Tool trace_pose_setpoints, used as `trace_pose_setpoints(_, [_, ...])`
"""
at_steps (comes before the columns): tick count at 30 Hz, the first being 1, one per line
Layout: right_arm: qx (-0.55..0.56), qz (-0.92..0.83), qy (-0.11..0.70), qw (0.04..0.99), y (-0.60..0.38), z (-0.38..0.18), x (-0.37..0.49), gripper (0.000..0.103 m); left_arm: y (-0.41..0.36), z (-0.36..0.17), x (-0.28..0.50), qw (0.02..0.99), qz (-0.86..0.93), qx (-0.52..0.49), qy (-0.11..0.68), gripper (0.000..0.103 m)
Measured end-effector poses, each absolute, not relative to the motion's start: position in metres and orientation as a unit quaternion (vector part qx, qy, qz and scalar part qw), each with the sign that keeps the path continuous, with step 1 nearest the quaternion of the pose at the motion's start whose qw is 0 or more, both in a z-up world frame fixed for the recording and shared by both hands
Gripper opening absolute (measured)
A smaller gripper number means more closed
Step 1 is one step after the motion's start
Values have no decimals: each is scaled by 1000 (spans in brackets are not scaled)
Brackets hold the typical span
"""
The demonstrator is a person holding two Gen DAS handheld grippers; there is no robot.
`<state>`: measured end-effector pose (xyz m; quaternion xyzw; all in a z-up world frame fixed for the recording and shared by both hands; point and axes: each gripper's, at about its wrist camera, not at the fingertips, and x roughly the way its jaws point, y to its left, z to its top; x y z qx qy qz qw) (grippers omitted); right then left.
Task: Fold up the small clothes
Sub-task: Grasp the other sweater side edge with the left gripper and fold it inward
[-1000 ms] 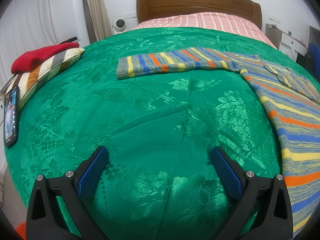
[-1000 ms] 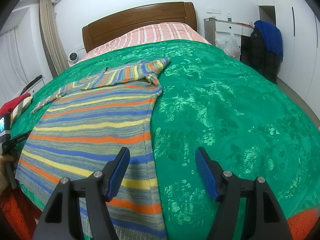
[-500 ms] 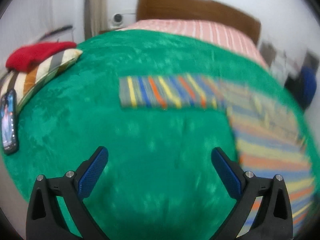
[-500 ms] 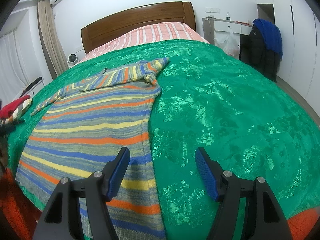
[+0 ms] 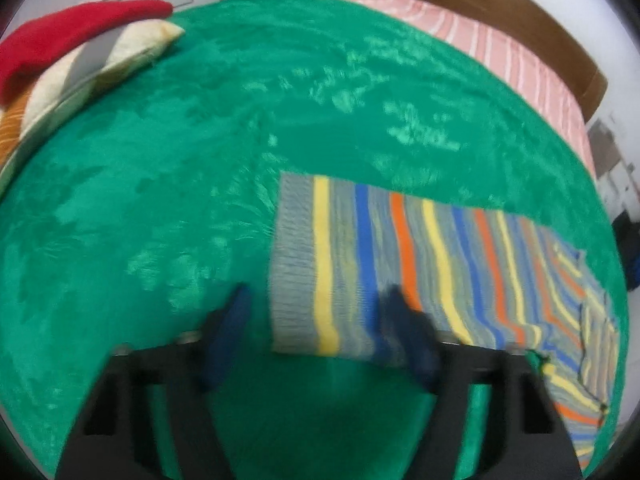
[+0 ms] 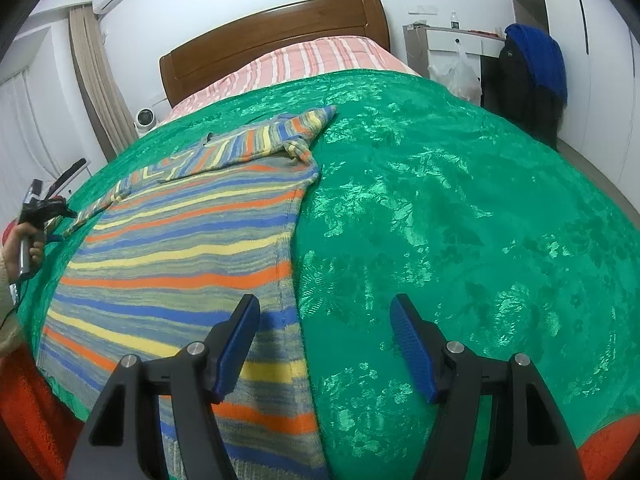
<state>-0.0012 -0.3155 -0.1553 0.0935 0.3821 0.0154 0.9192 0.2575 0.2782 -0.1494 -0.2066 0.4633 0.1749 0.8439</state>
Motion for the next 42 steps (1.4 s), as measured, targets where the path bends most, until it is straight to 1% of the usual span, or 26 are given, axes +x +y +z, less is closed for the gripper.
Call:
trace_pose_setpoints(1, [93,16,383,919,-315,-156,0,68,274,-149,259,848,181,-190,461,19])
trace_pose_setpoints(2, [94,16,383,919,-316,-156,0,68,268,-148,260,852,178,-175,460,4])
trace_pose_setpoints(5, [98,19,381,919,-317,-156,0,68,247,-124,258,870,173,-136,441,5])
trace_pose_setpoints(8, [109,24,379,918,-320,-156,0,68,204,-76,263,903,137,-68,402,5])
trace_pose_setpoints(9, [113,26,379,918,-321,-156,0,68,179,-52,267,916,110,-41,383,5])
trace_pose_setpoints(13, [124,33,378,917,-324,-156,1,68,84,3,277,942,12,19,335,5])
trace_pose_setpoints(15, [130,36,377,916,-326,-155,1,68,39,14,279,945,-35,34,325,5])
trace_pose_setpoints(17, [135,36,376,916,-328,-155,0,68,-4,13,284,942,-75,43,323,5])
trace_pose_setpoints(18, [137,36,376,916,-329,-155,-1,68,-29,5,287,939,-95,43,329,6])
trace_pose_setpoints(20, [141,36,375,915,-331,-155,-2,68,-57,-13,291,929,-123,33,346,17])
trace_pose_setpoints(21, [143,35,375,915,-331,-155,-2,68,-71,-26,293,921,-140,26,363,39])
trace_pose_setpoints(22, [145,34,375,915,-332,-155,-2,68,-82,-41,295,911,-155,19,382,65])
trace_pose_setpoints(23, [147,34,375,915,-333,-155,-2,68,-88,-51,293,904,-163,14,395,73])
trace_pose_setpoints(24, [149,33,375,914,-334,-155,-1,68,-89,-60,287,899,-171,3,403,76])
trace_pose_setpoints(27, [155,33,372,914,-337,-154,-3,68,-65,-71,281,892,-175,-36,416,76])
trace_pose_setpoints(30, [162,35,372,914,-339,-155,-3,68,-11,-73,284,900,-118,-76,413,80])
trace_pose_setpoints(33, [164,37,374,912,-339,-156,-1,68,56,-90,292,896,-38,-134,422,80])
trace_pose_setpoints(35, [162,38,376,911,-338,-157,0,69,80,-108,296,880,-32,-174,441,78])
trace_pose_setpoints(37, [157,37,378,912,-337,-157,1,69,82,-123,301,865,-57,-183,463,74])
trace_pose_setpoints(38, [154,36,378,912,-336,-157,1,69,77,-130,302,859,-70,-179,474,68])
trace_pose_setpoints(39, [152,35,378,913,-335,-157,1,69,70,-140,304,853,-84,-164,488,41])
trace_pose_setpoints(40, [151,34,378,913,-335,-158,0,69,64,-147,303,850,-84,-144,499,9])
trace_pose_setpoints(41, [148,32,379,913,-334,-158,1,69,62,-154,302,851,-66,-113,509,8])
trace_pose_setpoints(42, [146,32,380,913,-334,-158,2,69,62,-154,299,857,-46,-103,503,8])
